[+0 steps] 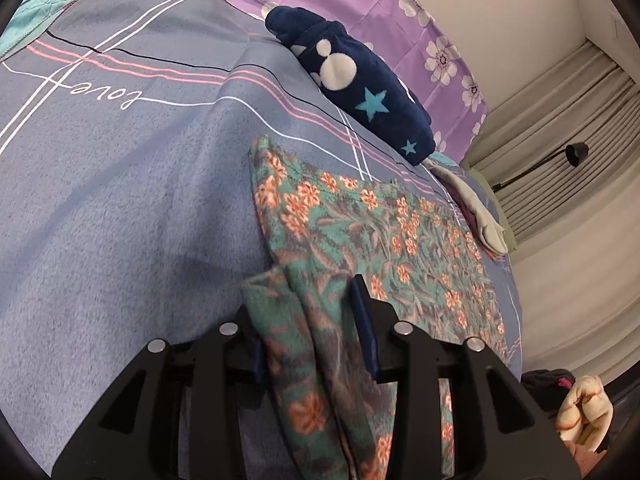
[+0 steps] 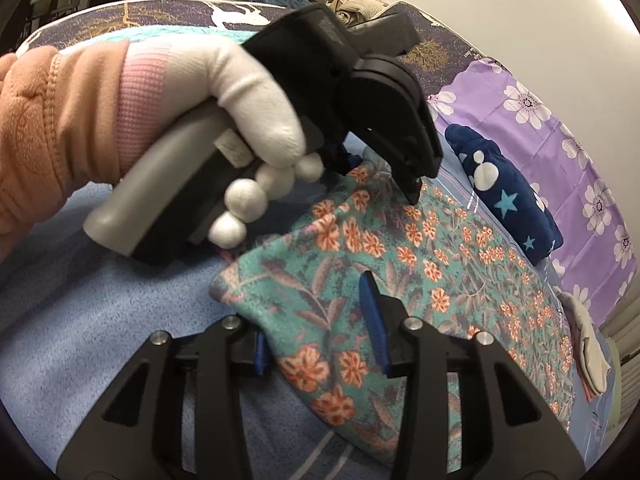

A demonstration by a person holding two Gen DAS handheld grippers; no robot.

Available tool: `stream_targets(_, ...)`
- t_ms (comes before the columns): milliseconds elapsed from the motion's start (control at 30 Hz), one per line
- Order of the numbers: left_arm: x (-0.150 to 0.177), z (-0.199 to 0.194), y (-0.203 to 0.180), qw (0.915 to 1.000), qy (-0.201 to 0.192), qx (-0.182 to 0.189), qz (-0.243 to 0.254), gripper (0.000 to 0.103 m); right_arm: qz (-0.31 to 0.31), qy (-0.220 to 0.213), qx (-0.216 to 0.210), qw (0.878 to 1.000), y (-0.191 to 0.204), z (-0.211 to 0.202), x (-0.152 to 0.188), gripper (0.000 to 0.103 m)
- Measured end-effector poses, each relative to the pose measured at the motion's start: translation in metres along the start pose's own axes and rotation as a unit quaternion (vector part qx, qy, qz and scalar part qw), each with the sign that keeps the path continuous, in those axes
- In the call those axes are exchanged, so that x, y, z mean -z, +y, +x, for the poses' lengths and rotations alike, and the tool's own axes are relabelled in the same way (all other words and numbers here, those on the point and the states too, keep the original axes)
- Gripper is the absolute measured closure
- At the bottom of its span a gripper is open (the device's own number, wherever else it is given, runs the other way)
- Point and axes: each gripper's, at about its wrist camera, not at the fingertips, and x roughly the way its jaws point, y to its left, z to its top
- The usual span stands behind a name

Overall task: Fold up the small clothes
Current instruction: 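Grasp the shirt end with the left gripper beside the right gripper while the right gripper holds it, then lift the shirt end with both grippers and fold it over the shirt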

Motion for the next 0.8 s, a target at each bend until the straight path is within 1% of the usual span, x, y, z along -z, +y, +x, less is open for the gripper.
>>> stream_targets(67,-0.003,0.001,0.002,1.0,-0.002,-0.002,-0.006,0.074,-0.011,0.001,0.009,1.0,0.004,0.002,-0.002,0.061)
stream_targets(100,-0.004,0.001,0.004,0.9999,-0.001,-0.005,-0.011,0.082,-0.022,-0.001,0.016,1.0,0.007,0.003,-0.003,0.061)
stream_targets(133,-0.005,0.001,0.007,0.9999,0.0,-0.005,-0.016,0.087,-0.026,-0.002,0.015,1.0,0.008,0.003,-0.003,0.068)
stream_targets(167,-0.006,0.0,0.008,0.9998,0.001,-0.002,-0.021,0.088,-0.026,-0.004,0.01,1.0,0.009,0.002,-0.003,0.072)
stream_targets(233,-0.006,-0.001,0.005,0.9999,0.0,-0.006,-0.015,0.092,-0.016,-0.011,0.005,1.0,0.004,-0.002,-0.002,0.089)
stream_targets(300,-0.006,-0.001,-0.002,0.9998,-0.002,-0.019,-0.004,0.093,0.004,-0.018,-0.001,1.0,-0.005,-0.006,-0.002,0.093)
stream_targets(333,-0.006,-0.002,-0.004,0.9997,-0.005,-0.022,-0.003,0.094,0.02,-0.022,-0.008,1.0,-0.011,-0.009,-0.002,0.094)
stream_targets(533,-0.012,-0.01,-0.016,0.9996,-0.02,-0.018,-0.007,0.095,0.081,-0.052,-0.027,0.995,-0.035,-0.027,0.001,0.095)
stream_targets(667,-0.016,-0.012,-0.029,0.9994,-0.024,-0.024,-0.002,0.095,0.109,-0.054,-0.039,0.992,-0.048,-0.034,0.002,0.095)
stream_targets(800,-0.02,-0.01,-0.037,0.9992,-0.025,-0.03,-0.007,0.095,0.137,-0.052,-0.054,0.988,-0.062,-0.04,0.006,0.095)
